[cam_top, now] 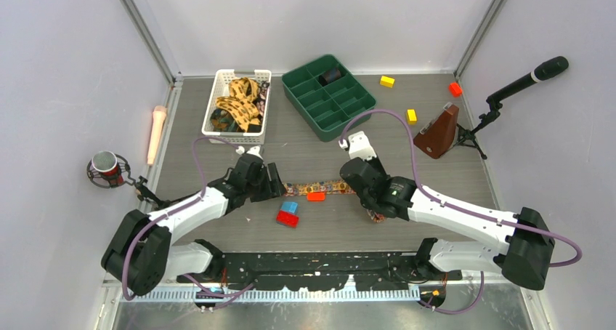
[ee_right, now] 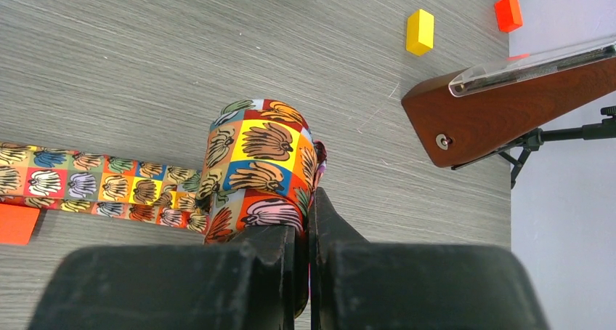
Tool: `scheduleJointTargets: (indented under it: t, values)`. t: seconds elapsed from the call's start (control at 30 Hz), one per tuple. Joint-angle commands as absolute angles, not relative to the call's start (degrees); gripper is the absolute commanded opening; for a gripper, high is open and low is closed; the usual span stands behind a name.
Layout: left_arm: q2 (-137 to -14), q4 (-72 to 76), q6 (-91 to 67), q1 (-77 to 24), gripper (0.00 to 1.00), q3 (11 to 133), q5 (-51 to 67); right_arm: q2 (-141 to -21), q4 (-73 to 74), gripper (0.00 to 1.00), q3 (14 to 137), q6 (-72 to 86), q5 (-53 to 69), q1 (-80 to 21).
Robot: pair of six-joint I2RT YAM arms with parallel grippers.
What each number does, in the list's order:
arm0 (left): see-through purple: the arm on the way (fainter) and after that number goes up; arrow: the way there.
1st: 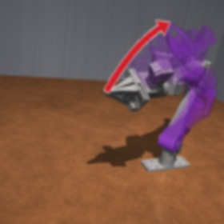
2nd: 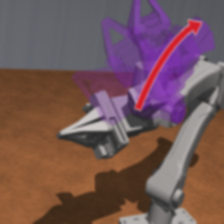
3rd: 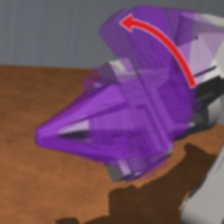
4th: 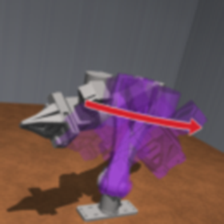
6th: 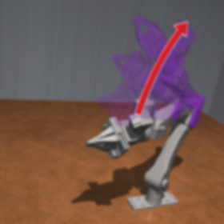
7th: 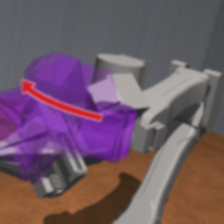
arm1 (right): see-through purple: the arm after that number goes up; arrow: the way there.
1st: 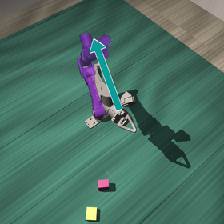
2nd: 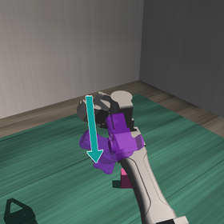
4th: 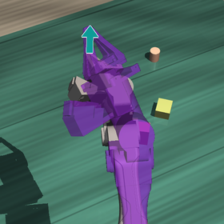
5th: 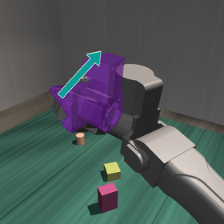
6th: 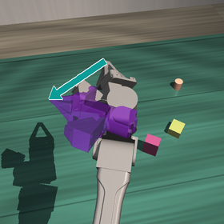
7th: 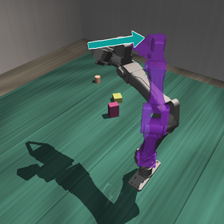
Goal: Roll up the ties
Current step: Place the tie at the center of the board, then flatten out the tie at the center of the board.
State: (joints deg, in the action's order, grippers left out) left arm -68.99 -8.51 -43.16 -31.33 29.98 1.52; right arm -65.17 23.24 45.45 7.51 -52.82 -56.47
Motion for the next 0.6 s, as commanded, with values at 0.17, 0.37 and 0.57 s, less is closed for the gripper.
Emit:
scheduleJointTargets:
  t: [0.17,0.37,0.57]
  values:
    - [-73.32,-0.58,-43.20,-31.20,0.56,30.40,3.42,-65.42,23.04,0.00,47.91,8.24,-53.55,-56.25]
    - [-72.74,1.95,-43.34,-31.20,0.50,29.47,1.25,-65.22,23.63,0.00,47.98,8.43,-53.79,-56.25]
    - [-72.38,2.46,-42.47,-31.20,0.50,29.51,0.46,-65.22,24.25,0.00,47.81,8.70,-53.87,-56.25]
